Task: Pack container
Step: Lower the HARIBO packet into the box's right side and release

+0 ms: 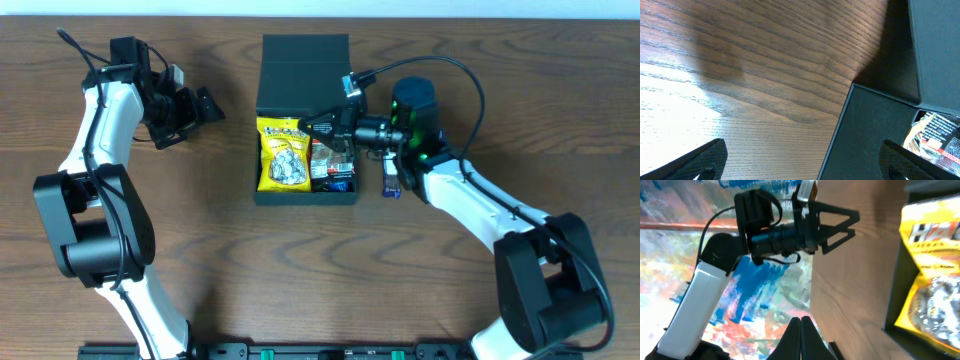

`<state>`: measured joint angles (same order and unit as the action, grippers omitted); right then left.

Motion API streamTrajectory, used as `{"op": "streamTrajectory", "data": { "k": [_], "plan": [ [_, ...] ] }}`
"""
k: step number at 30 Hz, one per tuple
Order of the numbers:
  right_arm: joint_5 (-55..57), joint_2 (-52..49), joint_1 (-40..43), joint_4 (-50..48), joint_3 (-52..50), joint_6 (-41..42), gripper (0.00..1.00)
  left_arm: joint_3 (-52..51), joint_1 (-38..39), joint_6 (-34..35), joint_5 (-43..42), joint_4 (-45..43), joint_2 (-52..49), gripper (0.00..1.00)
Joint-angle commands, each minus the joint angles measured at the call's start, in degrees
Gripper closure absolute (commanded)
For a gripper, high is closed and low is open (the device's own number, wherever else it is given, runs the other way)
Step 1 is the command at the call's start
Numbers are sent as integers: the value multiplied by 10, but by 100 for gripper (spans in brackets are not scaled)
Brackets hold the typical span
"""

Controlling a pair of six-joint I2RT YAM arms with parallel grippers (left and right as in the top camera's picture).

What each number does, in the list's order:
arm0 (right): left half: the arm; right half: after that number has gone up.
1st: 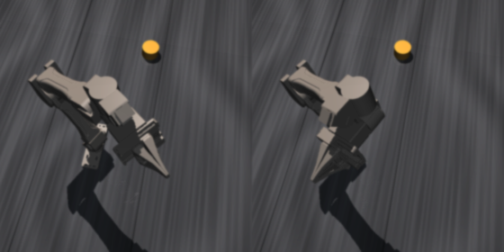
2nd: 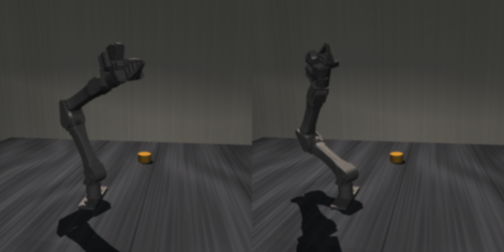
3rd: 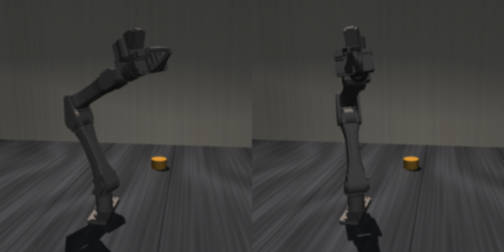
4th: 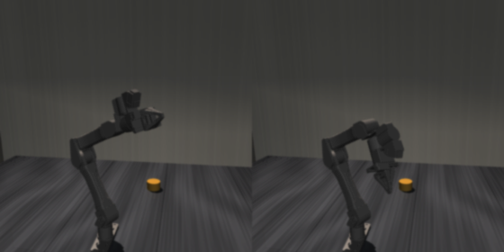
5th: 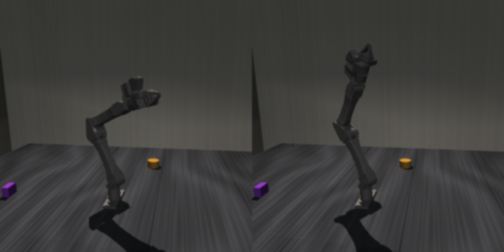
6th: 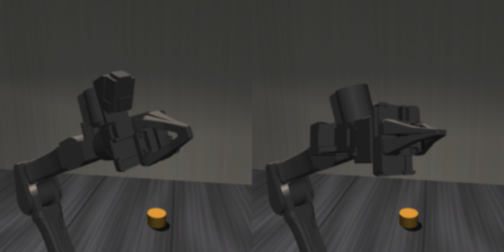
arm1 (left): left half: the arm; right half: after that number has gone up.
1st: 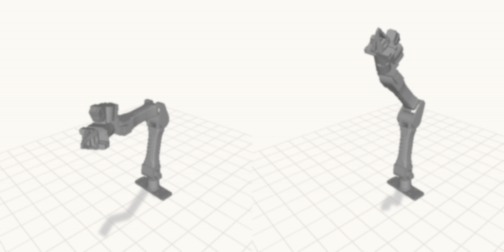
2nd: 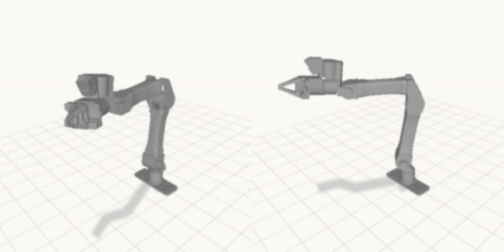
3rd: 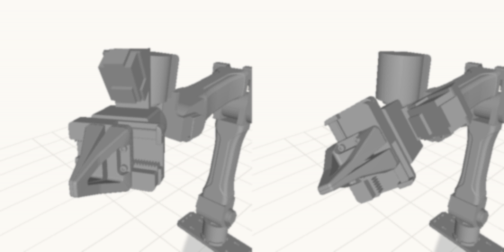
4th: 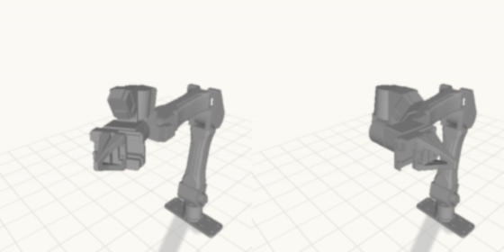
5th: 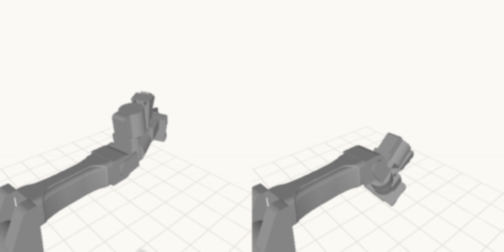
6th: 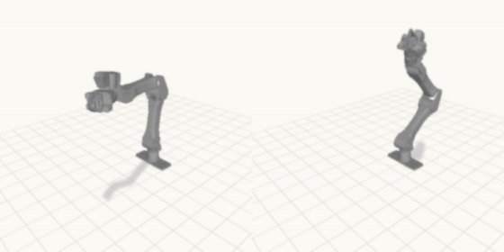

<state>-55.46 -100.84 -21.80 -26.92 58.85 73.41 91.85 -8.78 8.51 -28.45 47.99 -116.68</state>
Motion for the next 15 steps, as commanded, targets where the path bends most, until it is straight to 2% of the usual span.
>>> {"op": "streamTrajectory", "data": {
  "k": [1,5,9,13,15],
  "plan": [
    [0,12,5,1,0,-32,98,14,1,-12,3,2,6,2],
    [38,16,5,69,26,-85,98,14,1,-12,3,2,6,2],
    [137,17,4,282,108,-194,98,14,1,-12,3,2,6,2],
    [303,17,-3,544,250,-324,98,14,1,-12,3,2,6,3],
    [368,16,-3,620,308,-365,98,14,1,-12,3,2,6,2]
  ]
}}
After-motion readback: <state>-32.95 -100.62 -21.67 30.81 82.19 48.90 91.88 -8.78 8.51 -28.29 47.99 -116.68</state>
